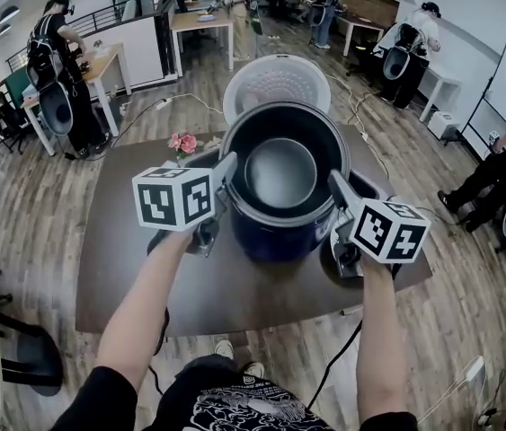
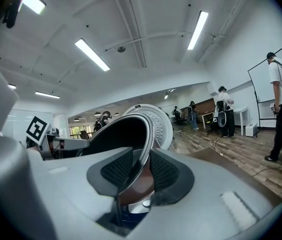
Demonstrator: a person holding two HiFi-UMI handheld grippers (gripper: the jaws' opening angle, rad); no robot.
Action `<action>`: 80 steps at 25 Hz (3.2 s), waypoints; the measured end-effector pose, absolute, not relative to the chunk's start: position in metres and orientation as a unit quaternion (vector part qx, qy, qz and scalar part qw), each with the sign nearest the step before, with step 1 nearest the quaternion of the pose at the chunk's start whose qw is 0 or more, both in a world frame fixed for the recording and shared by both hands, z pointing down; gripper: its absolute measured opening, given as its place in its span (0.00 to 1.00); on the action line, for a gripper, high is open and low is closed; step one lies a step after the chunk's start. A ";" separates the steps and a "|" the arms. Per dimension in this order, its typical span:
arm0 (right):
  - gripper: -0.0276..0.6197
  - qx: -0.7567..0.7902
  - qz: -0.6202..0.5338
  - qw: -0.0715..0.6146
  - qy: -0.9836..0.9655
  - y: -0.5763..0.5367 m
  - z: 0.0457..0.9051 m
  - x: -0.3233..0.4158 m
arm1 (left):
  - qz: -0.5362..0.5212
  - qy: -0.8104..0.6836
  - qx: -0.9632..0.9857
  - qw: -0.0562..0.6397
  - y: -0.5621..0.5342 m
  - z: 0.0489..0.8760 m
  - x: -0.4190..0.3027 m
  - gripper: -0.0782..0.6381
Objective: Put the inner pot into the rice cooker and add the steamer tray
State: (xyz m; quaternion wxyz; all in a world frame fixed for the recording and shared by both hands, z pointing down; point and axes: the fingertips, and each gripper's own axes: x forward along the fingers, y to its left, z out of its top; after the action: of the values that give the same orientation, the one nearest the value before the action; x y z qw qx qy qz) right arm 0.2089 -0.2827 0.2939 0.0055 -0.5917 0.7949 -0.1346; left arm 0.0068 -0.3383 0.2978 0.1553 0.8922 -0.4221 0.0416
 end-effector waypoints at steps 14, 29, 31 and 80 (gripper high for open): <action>0.21 -0.620 -0.197 -0.008 0.759 -0.299 0.341 0.229 | 0.073 -0.382 0.901 0.192 -0.372 0.340 0.032 0.25; 0.21 -0.634 -0.229 -0.026 0.738 -0.318 0.386 0.229 | 0.106 -0.372 0.898 0.208 -0.396 0.387 0.036 0.25; 0.21 -0.639 -0.230 -0.031 0.733 -0.320 0.391 0.229 | 0.111 -0.372 0.899 0.203 -0.399 0.392 0.037 0.25; 0.34 -0.690 -0.175 -0.114 0.693 -0.329 0.431 0.234 | 0.165 -0.348 0.914 0.124 -0.409 0.434 0.046 0.30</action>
State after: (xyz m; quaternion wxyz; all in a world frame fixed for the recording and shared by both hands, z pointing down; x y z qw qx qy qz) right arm 0.2343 -0.3287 0.4315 -0.1138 -0.6904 0.6926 -0.1753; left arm 0.0461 -0.4087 0.4341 0.1242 0.9143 -0.3483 0.1651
